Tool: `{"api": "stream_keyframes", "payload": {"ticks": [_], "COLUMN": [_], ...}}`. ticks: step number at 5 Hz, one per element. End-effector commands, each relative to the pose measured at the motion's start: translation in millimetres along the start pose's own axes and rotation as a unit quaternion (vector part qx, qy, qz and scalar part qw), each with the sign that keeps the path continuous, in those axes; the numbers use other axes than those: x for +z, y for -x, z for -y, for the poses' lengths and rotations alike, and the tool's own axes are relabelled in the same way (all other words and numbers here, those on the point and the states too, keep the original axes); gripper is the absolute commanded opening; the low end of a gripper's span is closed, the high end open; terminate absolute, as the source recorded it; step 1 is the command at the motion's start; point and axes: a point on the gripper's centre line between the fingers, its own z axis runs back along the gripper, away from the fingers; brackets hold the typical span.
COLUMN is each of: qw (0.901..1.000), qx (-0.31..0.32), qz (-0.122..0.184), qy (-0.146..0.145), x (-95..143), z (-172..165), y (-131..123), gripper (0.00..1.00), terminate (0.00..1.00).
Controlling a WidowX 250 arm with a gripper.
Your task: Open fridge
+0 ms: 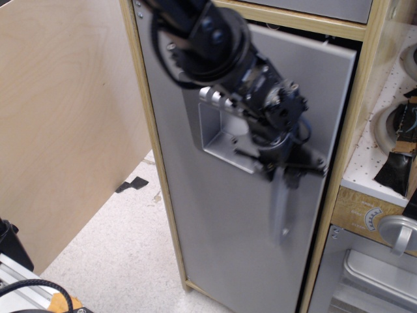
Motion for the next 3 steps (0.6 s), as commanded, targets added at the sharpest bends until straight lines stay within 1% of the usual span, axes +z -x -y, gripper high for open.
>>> {"api": "stream_keyframes", "payload": {"ticks": [1,2,3], "qw": [0.9974,0.9942,0.9905], "qx": [0.046,0.070,0.096], "qz": [-0.054,-0.080,-0.093], "qy": [-0.008,-0.016,-0.032], "x": [32.3,46.5,54.5], "z": [-7.0,-16.9,-6.4], "y": [36.3,64.5,78.7], "gripper": [0.00,1.00,1.00], "terminate": [0.00,0.00,0.00]}}
